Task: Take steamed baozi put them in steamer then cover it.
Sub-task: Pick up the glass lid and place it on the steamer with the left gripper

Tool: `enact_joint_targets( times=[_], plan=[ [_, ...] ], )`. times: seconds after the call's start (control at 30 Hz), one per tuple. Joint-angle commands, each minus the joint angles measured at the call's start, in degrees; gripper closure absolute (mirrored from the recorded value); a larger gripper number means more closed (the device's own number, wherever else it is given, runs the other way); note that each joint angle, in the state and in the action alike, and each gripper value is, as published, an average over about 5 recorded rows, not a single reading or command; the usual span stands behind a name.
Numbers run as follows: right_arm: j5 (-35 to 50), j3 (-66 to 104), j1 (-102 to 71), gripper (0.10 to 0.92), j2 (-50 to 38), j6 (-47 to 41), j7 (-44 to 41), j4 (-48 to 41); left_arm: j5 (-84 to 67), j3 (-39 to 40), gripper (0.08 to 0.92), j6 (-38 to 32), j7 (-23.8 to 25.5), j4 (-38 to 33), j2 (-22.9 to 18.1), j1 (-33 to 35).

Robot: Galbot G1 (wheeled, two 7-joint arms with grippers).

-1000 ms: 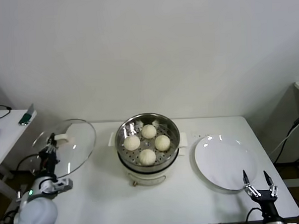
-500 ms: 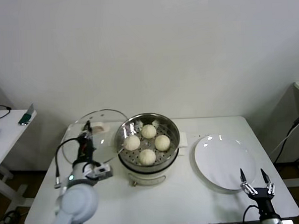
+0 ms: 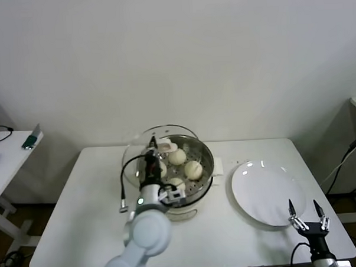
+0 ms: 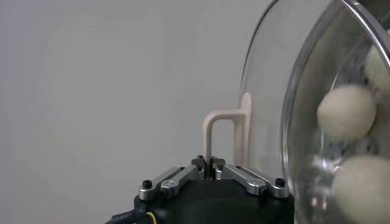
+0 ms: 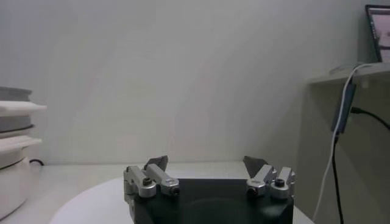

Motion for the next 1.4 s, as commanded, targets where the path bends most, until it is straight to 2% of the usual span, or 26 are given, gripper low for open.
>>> enact_joint_targets(
  times=[0.03,0.23,0.7,1.4],
  plan=[
    [0.6,-0.1,0.1,0.203,-0.2,0.8,0.5,-0.4,7.0,6.3,0.862,1.7,-0.2,8.5,-10.6,-1.5],
    [1.3,-0.1,0.1,0.203,-0.4,1.2,0.8,-0.6,7.3,5.3,0.862,1.0,-1.5,10.9,-10.3,-1.0],
    [2.3,0.5,-0.2,0.203,-0.3,1.6,1.2,-0.6,6.9,3.2,0.862,-0.7,-3.1,12.5,-5.9,-1.0],
    [2.3,1.1,-0.6,0.203,-0.4,2.2,1.3,-0.4,5.5,2.9,0.862,-2.3,-4.5,14.0,-4.8,-1.3]
  ],
)
